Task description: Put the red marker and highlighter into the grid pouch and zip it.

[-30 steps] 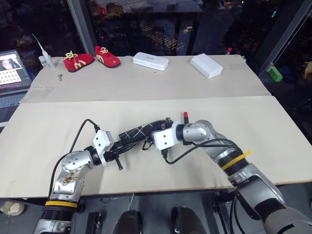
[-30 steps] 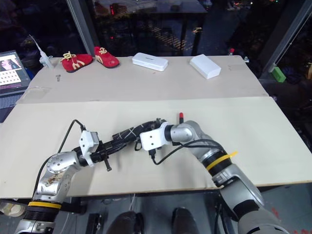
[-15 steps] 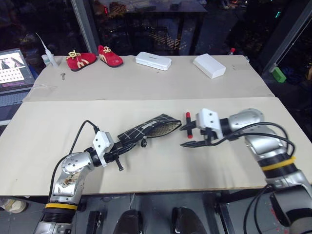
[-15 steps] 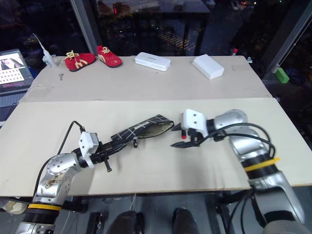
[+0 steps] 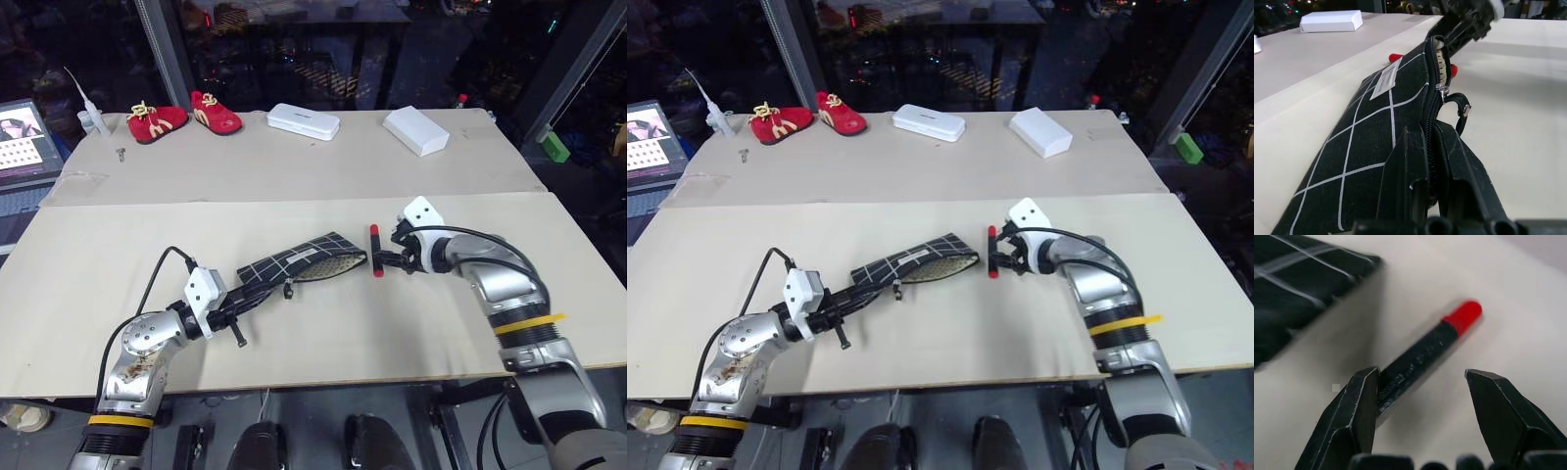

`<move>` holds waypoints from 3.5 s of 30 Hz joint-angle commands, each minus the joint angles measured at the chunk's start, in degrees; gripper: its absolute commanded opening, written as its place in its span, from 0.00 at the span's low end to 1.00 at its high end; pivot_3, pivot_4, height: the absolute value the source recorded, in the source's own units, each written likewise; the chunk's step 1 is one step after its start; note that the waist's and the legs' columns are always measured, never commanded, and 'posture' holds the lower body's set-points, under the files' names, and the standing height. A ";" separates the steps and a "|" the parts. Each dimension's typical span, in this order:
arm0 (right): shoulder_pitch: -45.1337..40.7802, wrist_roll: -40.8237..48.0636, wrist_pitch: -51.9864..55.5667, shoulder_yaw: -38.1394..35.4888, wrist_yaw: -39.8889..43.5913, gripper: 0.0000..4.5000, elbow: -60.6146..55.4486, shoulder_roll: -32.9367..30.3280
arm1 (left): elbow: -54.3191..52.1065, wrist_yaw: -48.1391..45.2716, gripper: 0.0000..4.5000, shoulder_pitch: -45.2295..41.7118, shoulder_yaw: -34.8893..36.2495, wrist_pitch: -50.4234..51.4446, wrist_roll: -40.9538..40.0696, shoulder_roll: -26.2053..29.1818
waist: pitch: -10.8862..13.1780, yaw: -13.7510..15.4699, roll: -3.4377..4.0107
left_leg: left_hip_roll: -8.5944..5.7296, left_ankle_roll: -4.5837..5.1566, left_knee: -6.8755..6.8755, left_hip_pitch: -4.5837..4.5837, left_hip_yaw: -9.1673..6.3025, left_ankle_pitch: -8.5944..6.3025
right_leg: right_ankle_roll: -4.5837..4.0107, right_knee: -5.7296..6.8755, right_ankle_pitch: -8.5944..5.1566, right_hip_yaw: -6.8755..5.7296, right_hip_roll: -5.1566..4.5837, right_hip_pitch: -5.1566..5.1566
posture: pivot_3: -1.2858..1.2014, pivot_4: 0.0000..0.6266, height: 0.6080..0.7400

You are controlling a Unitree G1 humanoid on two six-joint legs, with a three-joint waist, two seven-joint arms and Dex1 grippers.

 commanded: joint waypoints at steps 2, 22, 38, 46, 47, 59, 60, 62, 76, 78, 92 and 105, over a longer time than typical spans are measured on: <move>-3.16 -0.61 2.07 -1.23 -3.41 0.70 1.97 1.36 | -1.43 0.59 0.00 -0.30 2.51 0.51 -1.55 1.20 | 0.00 -0.02 0.00 | 0.00 0.00 0.00 0.04 -0.01 0.00 | 0.00 0.01 0.00 0.00 0.01 0.03 | 0.52 0.24 1.00; 1.14 -2.00 3.08 1.44 -5.97 0.11 4.56 4.48 | -3.12 1.75 0.00 2.13 4.00 -0.05 -1.48 1.21 | -0.08 -0.11 -0.08 | 0.03 0.00 0.00 0.39 -0.05 0.00 | 0.01 0.02 -0.01 0.01 0.01 0.37 | 0.52 0.24 1.00; 8.97 2.34 -26.64 -1.78 10.79 0.11 -22.88 -10.50 | -0.28 0.64 0.00 -0.30 3.39 0.21 -1.37 0.62 | 0.00 0.16 0.02 | 0.02 0.02 -0.05 -0.39 -0.20 -0.02 | 0.18 -0.02 -0.08 -0.08 0.08 -0.33 | 0.52 0.24 1.00; 10.87 -7.57 -37.93 4.35 11.42 0.11 -24.03 -14.27 | 0.64 0.10 0.00 -1.50 2.32 -0.05 -1.11 -0.50 | 0.03 -0.12 -0.02 | -0.04 0.02 0.08 -0.21 -0.01 0.00 | 0.16 -0.06 -0.05 0.05 -0.01 -0.24 | 0.52 0.24 1.00; 10.48 -8.48 -38.57 4.71 10.96 0.11 -23.10 -13.96 | 0.58 0.10 0.00 -1.60 2.15 -0.03 -1.06 -0.66 | 0.03 -0.09 -0.02 | -0.03 0.02 0.08 -0.11 -0.01 0.00 | 0.16 -0.06 -0.05 0.05 0.01 -0.15 | 0.52 0.24 1.00; 7.05 -17.77 -49.41 9.63 8.81 0.11 -14.49 -12.17 | -0.75 0.31 0.00 -1.74 0.29 0.45 -0.96 -2.00 | 0.03 0.09 -0.02 | -0.05 0.02 0.03 0.02 0.14 -0.02 | 0.12 -0.08 -0.10 0.03 0.01 0.04 | 0.52 0.24 1.00; 6.62 -18.00 -49.91 9.90 8.82 0.11 -13.88 -11.84 | -0.80 0.30 0.00 -1.77 0.21 0.51 -1.00 -2.06 | 0.03 0.07 -0.02 | -0.04 0.02 0.03 0.02 0.14 -0.02 | 0.12 -0.07 -0.09 0.03 0.02 0.04 | 0.52 0.24 1.00; 5.52 -18.91 -50.76 10.41 8.37 0.11 -12.26 -10.86 | -0.98 0.19 0.00 -1.74 -0.04 0.62 -1.03 -2.15 | 0.03 -0.01 -0.02 | -0.03 0.01 0.03 0.06 0.14 -0.01 | 0.11 -0.05 -0.09 0.04 0.03 0.05 | 0.52 0.24 1.00; -1.76 -27.60 -63.68 18.48 6.60 0.11 -2.23 -4.04 | -0.82 -0.88 0.00 -1.79 -1.54 0.39 -0.51 -1.76 | 0.03 -0.02 -0.02 | -0.03 0.00 0.04 0.08 0.17 0.00 | 0.11 -0.02 -0.09 0.03 0.02 0.07 | 0.52 0.24 1.00; -2.78 -27.91 -64.75 19.56 6.05 0.11 -0.61 -1.54 | -1.33 -0.89 0.00 -1.32 -1.73 0.43 -0.48 -1.89 | 0.03 -0.02 -0.01 | -0.02 0.00 0.04 0.09 0.18 0.00 | 0.10 0.00 -0.09 0.03 0.03 0.08 | 0.52 0.24 1.00; -4.50 -24.08 -66.10 15.10 3.71 0.84 4.52 -0.24 | -2.15 -1.10 0.00 -0.11 -1.51 0.32 -0.95 -1.57 | 0.04 0.03 0.00 | -0.01 -0.03 0.04 0.10 0.18 0.01 | 0.08 0.03 -0.08 0.01 0.02 0.09 | 0.52 0.24 1.00; 10.78 30.07 -6.48 -6.35 31.89 0.84 -26.21 -19.00 | -1.33 -0.96 0.00 -0.66 -1.50 0.61 -1.04 -1.87 | 0.04 0.44 0.00 | 0.05 0.08 0.03 0.14 -0.24 -0.06 | 0.06 -0.05 -0.06 -0.05 -0.06 0.24 | 0.52 0.24 1.00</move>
